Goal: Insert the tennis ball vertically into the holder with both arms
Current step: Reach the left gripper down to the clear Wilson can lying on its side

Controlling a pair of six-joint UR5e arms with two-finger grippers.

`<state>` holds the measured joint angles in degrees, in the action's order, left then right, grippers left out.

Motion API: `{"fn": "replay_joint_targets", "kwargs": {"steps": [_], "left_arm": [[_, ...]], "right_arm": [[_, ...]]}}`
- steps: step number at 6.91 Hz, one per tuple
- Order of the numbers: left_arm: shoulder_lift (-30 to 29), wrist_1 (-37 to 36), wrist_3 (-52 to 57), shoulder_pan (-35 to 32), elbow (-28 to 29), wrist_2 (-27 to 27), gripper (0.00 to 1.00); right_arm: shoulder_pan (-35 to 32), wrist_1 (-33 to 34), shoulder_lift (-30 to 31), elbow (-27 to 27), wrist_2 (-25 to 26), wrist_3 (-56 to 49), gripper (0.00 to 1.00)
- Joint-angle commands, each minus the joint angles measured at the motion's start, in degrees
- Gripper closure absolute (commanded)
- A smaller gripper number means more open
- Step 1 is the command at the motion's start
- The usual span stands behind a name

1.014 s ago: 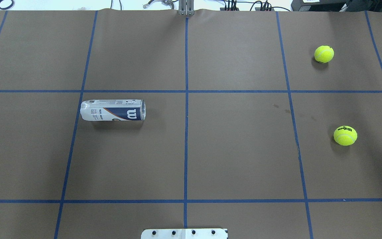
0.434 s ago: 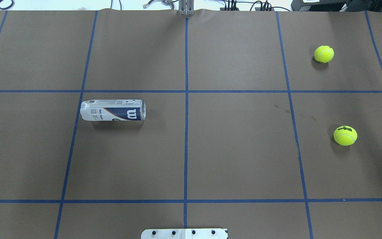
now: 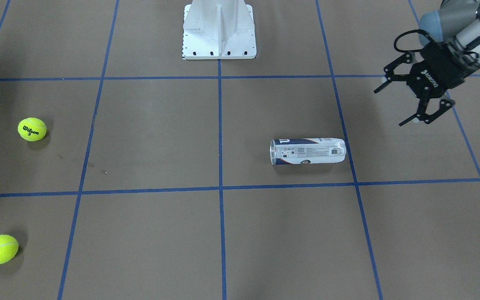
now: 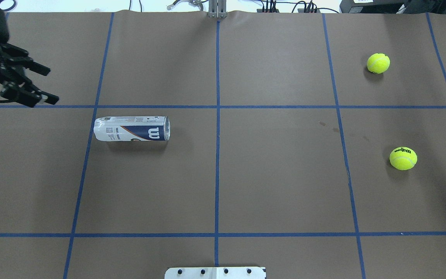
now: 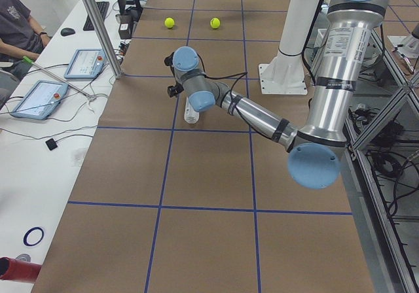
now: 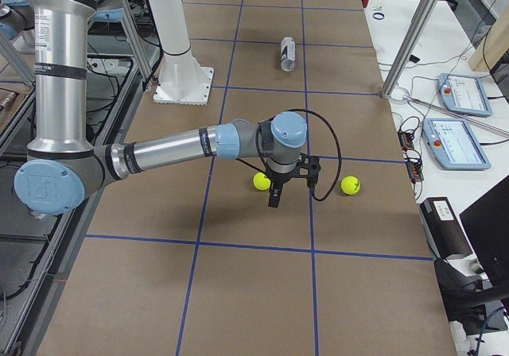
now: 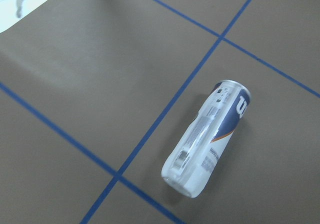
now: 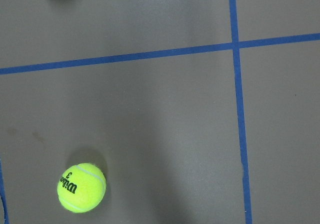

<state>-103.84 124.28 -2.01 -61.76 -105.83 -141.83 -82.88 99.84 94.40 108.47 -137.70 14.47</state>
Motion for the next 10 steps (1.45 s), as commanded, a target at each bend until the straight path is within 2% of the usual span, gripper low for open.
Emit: {"fn": "replay_joint_targets", "kwargs": {"steps": [1, 2, 3, 5, 6, 7, 8, 10], "left_arm": [[-9.06, 0.17, 0.51, 9.25, 2.64, 6.17, 0.01], [-12.41, 0.0, 0.61, 13.99, 4.04, 9.17, 0.01], [-14.7, 0.09, 0.78, 15.6, 5.97, 9.55, 0.01], [-16.57, -0.09, 10.92, 16.41, 10.36, 10.68, 0.01], [-16.83, -0.09, 16.55, 18.15, 12.21, 17.4, 0.01], [-17.79, -1.57, 17.3, 19.47, 12.57, 20.33, 0.01], [-18.67, -5.41, 17.39, 20.01, 12.49, 20.97, 0.01], [-19.56, -11.58, 17.57, 23.86, 12.23, 27.79, 0.01]], "right_arm": [[0.0, -0.09, 0.35, 0.16, -0.46, 0.03, 0.0], [0.0, -0.09, 0.26, 0.34, -0.46, 0.03, 0.0], [0.0, -0.17, 0.26, 0.25, -0.46, 0.2, 0.0], [0.0, -0.18, 0.26, 0.6, -0.9, 0.38, 0.0], [0.0, -0.26, 0.26, 0.61, -1.42, 0.38, 0.0], [0.0, -0.44, 0.35, 0.69, -1.69, 0.38, 0.0], [-0.09, -0.53, 0.35, 1.3, -1.69, 0.47, 0.0], [-0.35, -0.35, 0.61, 2.01, -1.6, 0.47, 0.0]]}}
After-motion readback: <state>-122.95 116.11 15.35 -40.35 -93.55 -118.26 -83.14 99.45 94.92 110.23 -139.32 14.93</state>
